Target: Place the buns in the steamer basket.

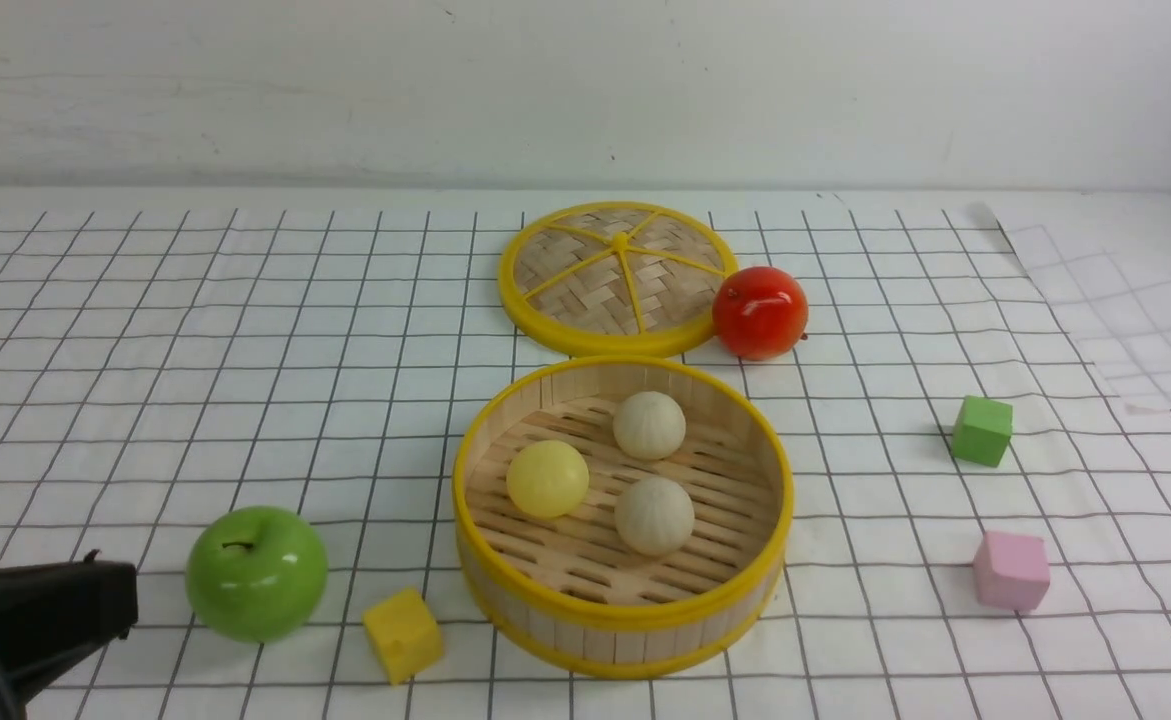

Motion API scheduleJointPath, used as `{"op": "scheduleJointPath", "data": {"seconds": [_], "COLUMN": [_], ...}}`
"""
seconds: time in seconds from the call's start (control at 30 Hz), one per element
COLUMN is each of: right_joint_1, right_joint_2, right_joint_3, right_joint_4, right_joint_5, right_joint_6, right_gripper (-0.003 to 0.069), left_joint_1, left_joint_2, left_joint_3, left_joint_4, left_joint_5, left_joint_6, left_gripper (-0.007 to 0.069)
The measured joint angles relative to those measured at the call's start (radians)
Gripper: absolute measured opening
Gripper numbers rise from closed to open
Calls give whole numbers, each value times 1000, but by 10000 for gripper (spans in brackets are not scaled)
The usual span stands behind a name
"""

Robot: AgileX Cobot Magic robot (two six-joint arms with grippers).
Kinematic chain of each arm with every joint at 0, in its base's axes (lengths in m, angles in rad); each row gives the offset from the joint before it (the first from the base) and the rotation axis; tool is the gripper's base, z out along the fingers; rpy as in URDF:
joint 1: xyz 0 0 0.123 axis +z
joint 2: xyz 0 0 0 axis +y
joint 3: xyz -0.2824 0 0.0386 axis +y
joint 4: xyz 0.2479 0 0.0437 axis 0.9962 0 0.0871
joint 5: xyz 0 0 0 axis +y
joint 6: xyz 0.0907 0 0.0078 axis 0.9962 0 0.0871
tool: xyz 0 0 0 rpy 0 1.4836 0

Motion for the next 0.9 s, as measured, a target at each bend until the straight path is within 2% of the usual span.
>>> {"op": "scheduleJointPath", "data": {"seconds": [0.3, 0.47, 0.73, 0.83, 0.9], "right_joint_1": [0, 0, 0, 0, 0], "right_joint_2": [0, 0, 0, 0, 0], "right_joint_3": [0, 0, 0, 0, 0], "right_joint_4": [0, 0, 0, 0, 0], "right_joint_5": [0, 0, 0, 0, 0], "right_joint_6": [0, 0, 0, 0, 0], "right_gripper": [239, 239, 239, 239, 239], "left_joint_1": [0, 6, 252, 404, 437], "left_joint_2": [0, -3, -139, -257, -301], "left_joint_3": [2, 16, 152, 322, 373], "left_joint_4": [3, 76, 91, 91, 91], "left_joint_5": [5, -44, -297, -440, -468], "left_joint_6": [-1, -2, 2, 22, 24], "left_gripper": [-13, -13, -13, -13, -13]}}
